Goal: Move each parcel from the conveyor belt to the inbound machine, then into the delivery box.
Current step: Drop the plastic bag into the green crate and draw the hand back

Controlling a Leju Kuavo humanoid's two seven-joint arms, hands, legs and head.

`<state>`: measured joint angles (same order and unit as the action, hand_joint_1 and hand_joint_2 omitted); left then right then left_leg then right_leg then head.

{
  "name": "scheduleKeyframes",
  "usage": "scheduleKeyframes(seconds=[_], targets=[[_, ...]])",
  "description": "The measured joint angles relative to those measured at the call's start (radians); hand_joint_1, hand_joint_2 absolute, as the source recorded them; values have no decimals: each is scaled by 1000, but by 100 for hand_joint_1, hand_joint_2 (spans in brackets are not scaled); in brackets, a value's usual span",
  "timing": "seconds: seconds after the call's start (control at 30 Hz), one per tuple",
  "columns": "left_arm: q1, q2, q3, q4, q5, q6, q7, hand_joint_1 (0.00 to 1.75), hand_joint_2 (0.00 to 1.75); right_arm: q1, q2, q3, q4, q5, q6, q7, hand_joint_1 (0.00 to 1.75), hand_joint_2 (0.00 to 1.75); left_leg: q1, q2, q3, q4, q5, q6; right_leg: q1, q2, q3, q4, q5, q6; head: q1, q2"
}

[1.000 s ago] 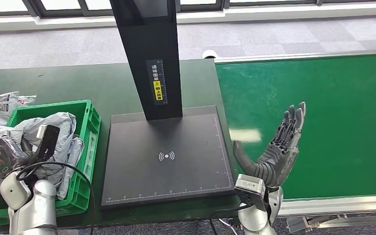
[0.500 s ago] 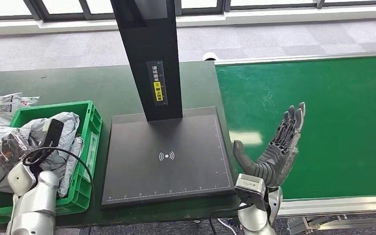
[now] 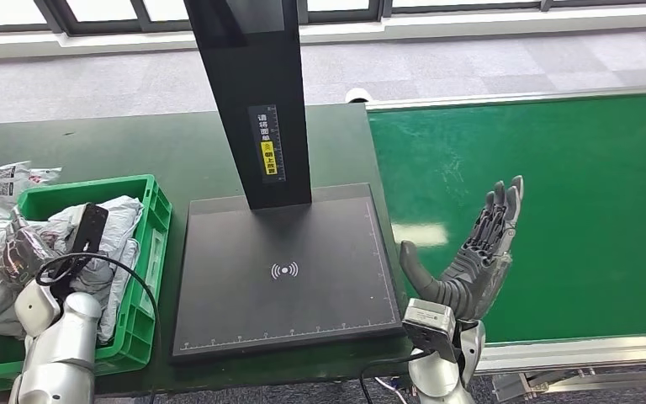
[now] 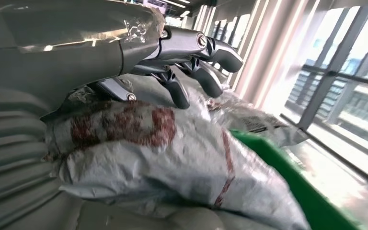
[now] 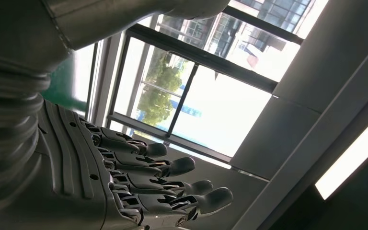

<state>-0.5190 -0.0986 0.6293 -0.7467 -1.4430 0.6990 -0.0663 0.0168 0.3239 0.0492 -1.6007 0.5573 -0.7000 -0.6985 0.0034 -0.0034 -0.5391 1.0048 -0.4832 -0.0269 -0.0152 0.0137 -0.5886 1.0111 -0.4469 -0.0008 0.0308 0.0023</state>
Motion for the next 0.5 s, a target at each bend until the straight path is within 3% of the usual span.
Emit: scheduleKeyframes(seconds=[0.13,0.23,0.33,0.5], targets=[[63,-80,44,-210,99,1,-221,0,0,0,0,0,1,1,0,0,0,175,0,1,-1,0,-1,1,0,1,-1,0,-1,1,0,0],[99,-143,86,-330,135,1,-329,0,0,1,0,-3,0,4,0,0,0,175,0,0,-2,1,-2,2,0,1,-2,0,-1,2,0,0],[121,-188,117,-421,170,1,-389,0,0,8,0,-10,-6,7,-1,0,0,175,0,0,-4,2,-2,2,0,1,-3,-1,-1,2,0,0],[155,-222,133,-549,263,2,-426,0,0,25,0,-19,-22,9,-1,0,0,175,0,0,-4,2,-2,2,1,1,-4,0,-1,2,0,0]])
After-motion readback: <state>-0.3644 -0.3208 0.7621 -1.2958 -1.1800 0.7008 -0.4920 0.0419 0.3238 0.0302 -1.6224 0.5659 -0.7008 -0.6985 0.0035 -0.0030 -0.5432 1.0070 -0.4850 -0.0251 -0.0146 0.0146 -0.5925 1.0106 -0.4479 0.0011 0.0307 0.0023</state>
